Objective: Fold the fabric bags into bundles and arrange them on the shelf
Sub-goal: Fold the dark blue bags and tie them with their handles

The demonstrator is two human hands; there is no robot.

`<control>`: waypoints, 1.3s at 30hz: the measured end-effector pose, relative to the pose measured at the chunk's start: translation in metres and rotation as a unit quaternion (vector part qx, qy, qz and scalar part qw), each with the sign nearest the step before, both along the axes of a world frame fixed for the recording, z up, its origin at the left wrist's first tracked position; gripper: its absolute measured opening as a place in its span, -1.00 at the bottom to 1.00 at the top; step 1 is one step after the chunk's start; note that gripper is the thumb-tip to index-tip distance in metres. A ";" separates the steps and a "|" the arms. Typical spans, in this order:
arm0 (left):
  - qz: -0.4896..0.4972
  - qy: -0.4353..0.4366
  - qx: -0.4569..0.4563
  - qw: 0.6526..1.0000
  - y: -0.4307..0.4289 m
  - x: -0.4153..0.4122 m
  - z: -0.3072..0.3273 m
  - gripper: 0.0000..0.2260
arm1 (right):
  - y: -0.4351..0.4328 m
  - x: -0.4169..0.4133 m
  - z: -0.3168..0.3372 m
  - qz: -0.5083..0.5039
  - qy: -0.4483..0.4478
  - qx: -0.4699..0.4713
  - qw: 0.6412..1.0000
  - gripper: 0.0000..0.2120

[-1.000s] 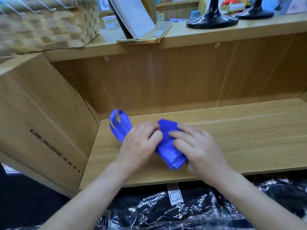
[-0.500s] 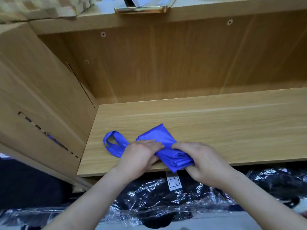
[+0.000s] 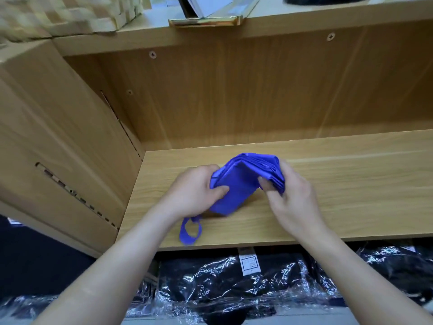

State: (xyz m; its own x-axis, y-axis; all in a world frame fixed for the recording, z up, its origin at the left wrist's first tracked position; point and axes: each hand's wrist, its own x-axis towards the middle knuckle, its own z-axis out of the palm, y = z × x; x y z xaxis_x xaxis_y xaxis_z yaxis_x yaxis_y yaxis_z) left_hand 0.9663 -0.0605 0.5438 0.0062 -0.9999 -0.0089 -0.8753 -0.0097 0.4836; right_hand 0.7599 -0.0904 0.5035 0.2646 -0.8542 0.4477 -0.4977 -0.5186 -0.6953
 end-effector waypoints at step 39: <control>0.101 0.638 0.032 0.762 0.016 -0.036 -0.020 -0.68 | -0.010 0.019 0.025 0.048 -0.201 0.284 0.936 -0.77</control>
